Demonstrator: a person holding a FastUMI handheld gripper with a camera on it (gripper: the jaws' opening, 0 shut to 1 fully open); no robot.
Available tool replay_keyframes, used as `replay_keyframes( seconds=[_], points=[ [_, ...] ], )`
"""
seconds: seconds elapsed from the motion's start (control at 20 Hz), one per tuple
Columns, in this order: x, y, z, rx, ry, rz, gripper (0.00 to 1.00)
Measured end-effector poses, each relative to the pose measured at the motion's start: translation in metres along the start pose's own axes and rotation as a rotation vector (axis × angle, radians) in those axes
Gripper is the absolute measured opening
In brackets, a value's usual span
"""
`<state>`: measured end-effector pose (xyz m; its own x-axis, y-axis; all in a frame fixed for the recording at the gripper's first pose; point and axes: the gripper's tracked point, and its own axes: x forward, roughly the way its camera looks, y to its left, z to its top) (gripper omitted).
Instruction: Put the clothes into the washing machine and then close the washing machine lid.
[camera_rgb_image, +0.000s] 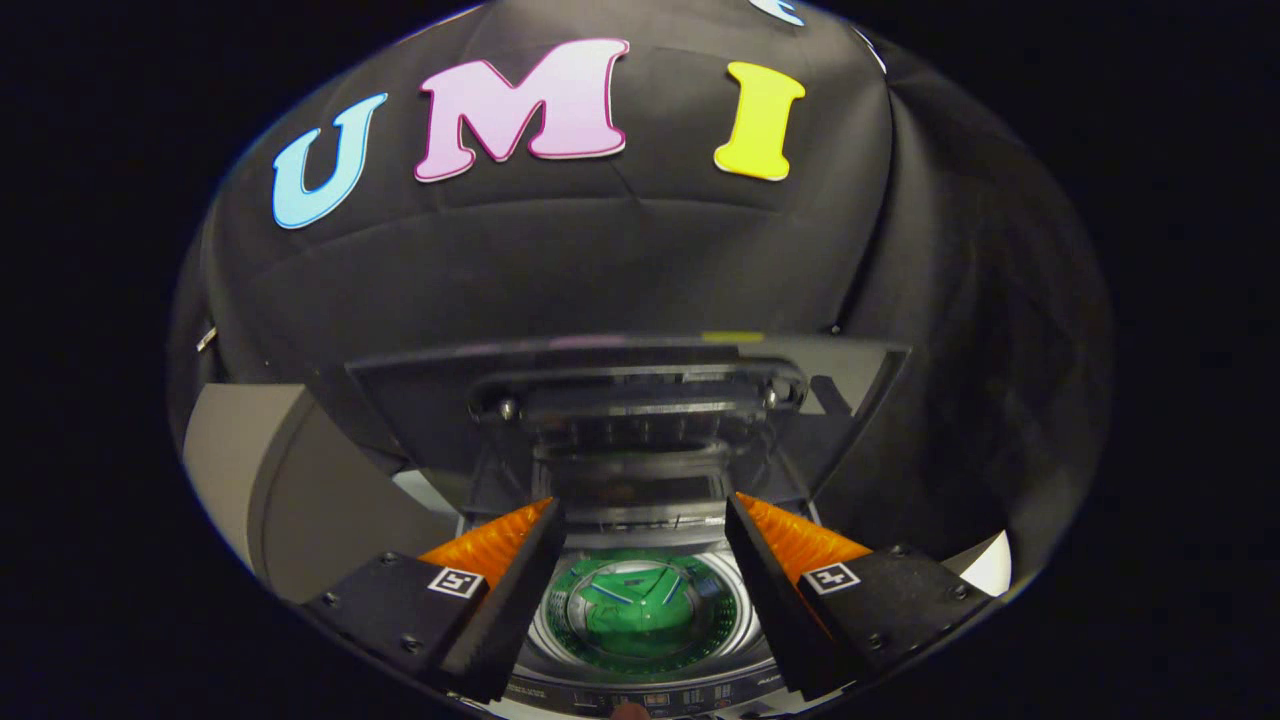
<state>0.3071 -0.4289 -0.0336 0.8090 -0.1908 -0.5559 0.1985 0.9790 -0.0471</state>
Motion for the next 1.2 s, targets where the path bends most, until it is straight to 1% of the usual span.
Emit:
replay_keyframes(
  seconds=[0.3,0.5,0.65,0.95,1.1,1.2],
  points=[
    [-0.009,-0.003,0.059,-0.001,-0.071,-0.002,0.99],
    [-0.006,-0.008,0.093,0.027,-0.112,-0.017,0.99],
    [0.005,-0.008,0.111,0.039,-0.126,-0.018,0.99],
    [0.045,-0.008,0.109,0.036,-0.047,-0.017,0.99],
    [0.065,0.001,0.093,0.014,0.014,-0.017,0.99],
    [0.067,0.0,0.094,0.029,-0.011,-0.011,0.99]
  ],
)
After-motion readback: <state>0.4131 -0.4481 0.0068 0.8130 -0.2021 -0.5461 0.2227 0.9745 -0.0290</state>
